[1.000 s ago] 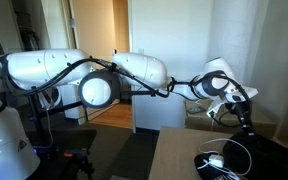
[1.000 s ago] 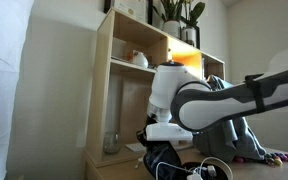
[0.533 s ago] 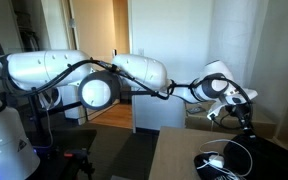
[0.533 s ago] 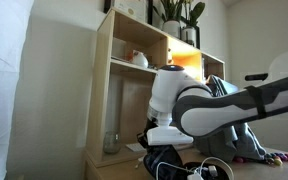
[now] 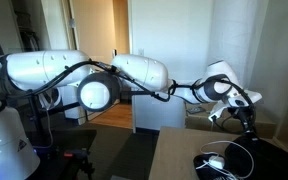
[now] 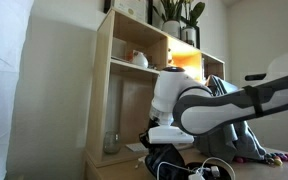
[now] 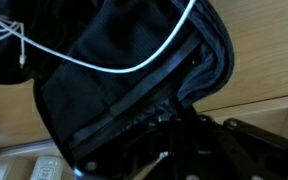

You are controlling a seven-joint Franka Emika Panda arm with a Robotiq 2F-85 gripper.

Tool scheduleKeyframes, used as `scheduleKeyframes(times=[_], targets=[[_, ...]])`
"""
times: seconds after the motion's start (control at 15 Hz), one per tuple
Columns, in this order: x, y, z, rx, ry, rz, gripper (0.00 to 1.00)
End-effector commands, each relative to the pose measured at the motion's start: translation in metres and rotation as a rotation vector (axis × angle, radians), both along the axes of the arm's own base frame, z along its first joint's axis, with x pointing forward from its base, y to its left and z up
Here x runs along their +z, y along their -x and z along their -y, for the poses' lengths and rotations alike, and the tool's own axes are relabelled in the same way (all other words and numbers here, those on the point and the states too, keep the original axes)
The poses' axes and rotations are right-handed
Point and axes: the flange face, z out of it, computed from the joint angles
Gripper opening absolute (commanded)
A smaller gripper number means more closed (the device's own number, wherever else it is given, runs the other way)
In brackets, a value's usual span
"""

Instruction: Move the portable bag slightly to the left and close it

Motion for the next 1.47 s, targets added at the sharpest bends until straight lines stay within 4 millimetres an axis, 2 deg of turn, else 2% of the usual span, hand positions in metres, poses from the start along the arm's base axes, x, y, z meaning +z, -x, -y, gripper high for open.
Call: scheduleKeyframes(times=[0.0,1.2,1.27,1.4], targets=[[0.0018,-0.0002,0.0000,0.000,0.000,0.001,0.05],[0.0018,-0.0002,0.0000,0.000,-0.001,0.001,0.05],[0.0018,-0.0002,0.0000,0.000,-0.001,0.001,0.01],[0.0022,0.0004,-0.0053,0.002,0.011,0.002,0.01]])
